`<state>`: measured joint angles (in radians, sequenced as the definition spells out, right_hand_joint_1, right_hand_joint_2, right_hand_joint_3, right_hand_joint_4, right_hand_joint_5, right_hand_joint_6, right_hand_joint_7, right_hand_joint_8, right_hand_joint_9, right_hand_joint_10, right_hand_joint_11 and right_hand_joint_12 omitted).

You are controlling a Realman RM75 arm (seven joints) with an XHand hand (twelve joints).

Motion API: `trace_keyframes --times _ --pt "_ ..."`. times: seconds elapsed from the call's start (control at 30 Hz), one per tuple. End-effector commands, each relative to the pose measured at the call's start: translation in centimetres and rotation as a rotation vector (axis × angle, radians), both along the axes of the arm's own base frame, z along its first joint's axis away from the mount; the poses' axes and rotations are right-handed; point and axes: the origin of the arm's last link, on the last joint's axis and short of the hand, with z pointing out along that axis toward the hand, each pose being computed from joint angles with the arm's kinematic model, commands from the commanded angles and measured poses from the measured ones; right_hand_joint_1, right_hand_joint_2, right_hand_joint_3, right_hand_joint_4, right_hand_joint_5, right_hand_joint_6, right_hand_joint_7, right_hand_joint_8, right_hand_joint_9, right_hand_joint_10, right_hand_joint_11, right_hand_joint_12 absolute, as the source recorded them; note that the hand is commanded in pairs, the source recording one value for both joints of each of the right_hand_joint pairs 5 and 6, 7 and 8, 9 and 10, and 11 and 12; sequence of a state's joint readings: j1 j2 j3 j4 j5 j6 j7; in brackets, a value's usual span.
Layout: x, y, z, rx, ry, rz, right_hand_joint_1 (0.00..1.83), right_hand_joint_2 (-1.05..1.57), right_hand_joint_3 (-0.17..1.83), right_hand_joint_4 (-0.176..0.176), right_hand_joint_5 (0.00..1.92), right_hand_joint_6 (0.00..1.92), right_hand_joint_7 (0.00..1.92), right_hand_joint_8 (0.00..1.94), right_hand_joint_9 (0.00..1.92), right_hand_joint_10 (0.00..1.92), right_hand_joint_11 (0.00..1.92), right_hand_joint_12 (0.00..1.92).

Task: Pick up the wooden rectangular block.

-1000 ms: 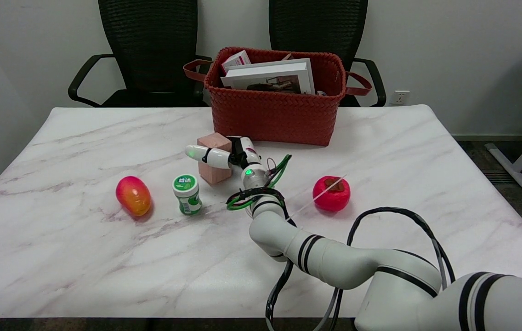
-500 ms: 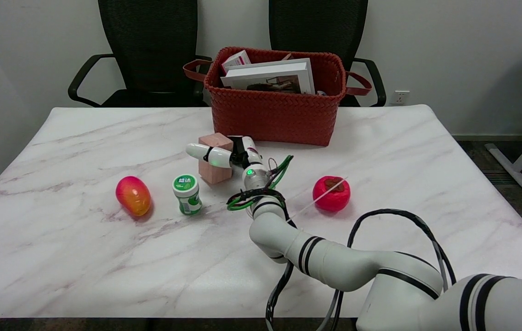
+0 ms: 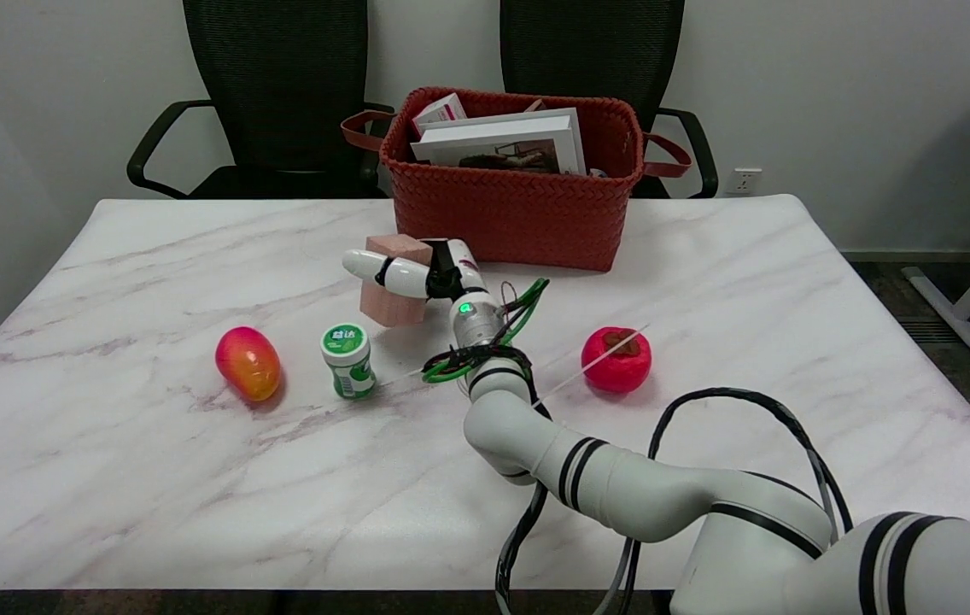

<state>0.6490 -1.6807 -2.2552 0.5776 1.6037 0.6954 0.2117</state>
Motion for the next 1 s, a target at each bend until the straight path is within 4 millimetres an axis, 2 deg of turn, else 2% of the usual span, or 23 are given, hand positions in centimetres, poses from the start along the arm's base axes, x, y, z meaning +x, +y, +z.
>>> trace_keyframes --times 0.03,0.27,0.63,1.0 --pt "1.7 0.0 0.2 -0.013 -0.024 0.063 1.13 0.78 0.03 0.0 1.36 1.36 1.68 1.68 1.52 1.52 1.15 1.15" --pt "2.7 -0.1 0.3 -0.012 -0.033 0.094 1.13 0.77 0.03 0.0 1.33 1.33 1.68 1.68 1.53 1.53 1.16 1.16" --pt "6.9 -0.3 1.2 -0.028 -0.023 0.242 1.15 0.76 0.03 0.0 1.3 1.3 1.69 1.69 1.54 1.54 1.17 1.17" --pt "10.1 -0.2 2.2 -0.046 0.027 0.331 1.15 0.75 0.03 0.0 1.29 1.29 1.7 1.7 1.55 1.55 1.21 1.21"
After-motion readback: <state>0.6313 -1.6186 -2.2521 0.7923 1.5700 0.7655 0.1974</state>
